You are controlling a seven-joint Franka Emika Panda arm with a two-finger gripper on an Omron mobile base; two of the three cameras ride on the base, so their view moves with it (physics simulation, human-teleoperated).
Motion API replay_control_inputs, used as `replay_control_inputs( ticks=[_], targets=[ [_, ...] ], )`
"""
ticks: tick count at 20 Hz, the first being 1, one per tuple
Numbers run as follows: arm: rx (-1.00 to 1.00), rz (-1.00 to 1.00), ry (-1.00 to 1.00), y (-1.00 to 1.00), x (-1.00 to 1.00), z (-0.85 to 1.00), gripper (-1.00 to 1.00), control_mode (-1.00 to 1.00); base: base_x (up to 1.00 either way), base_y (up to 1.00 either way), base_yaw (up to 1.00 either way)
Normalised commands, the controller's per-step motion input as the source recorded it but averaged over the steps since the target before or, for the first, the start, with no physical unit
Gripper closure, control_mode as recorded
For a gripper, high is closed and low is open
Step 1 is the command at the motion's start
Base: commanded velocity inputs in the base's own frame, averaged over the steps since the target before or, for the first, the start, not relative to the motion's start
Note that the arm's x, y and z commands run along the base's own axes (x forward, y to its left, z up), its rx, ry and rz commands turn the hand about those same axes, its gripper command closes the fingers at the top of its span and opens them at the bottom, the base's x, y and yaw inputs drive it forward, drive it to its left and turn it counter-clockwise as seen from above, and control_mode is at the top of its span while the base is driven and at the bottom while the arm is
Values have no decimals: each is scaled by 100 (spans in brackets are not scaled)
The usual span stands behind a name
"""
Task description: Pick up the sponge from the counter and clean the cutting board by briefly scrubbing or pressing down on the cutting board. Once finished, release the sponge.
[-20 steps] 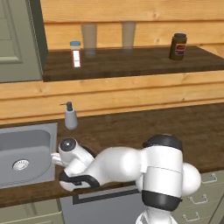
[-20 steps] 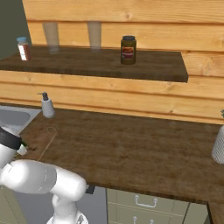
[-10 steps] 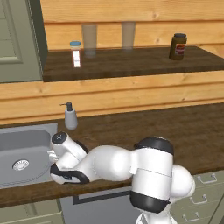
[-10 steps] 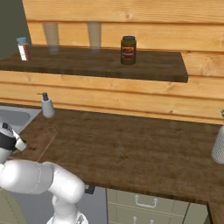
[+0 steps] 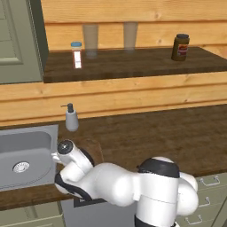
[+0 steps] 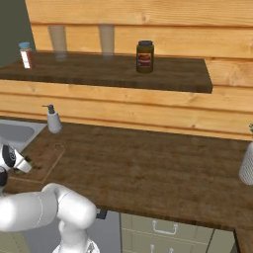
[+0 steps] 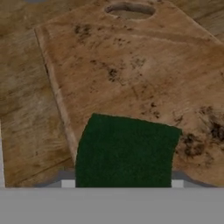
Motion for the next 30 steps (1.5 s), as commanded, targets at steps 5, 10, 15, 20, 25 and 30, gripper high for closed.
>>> replay_control_inputs(
  ticks=[5, 10, 15, 20, 25, 30],
  targets=[
    [5, 0, 5, -43, 23, -4, 100, -100, 0, 0, 0],
    [7, 0, 0, -55, 11, -2, 100, -100, 0, 0, 0],
    [0, -2, -6, -44, 5, -24, 100, -100, 0, 0, 0],
    [0, -5, 0, -53, 29, -24, 100, -100, 0, 0, 0],
    [0, -4, 0, -62, 26, -22, 100, -100, 0, 0, 0],
    [0, -5, 0, -46, 27, -17, 100, -100, 0, 0, 0]
  ],
)
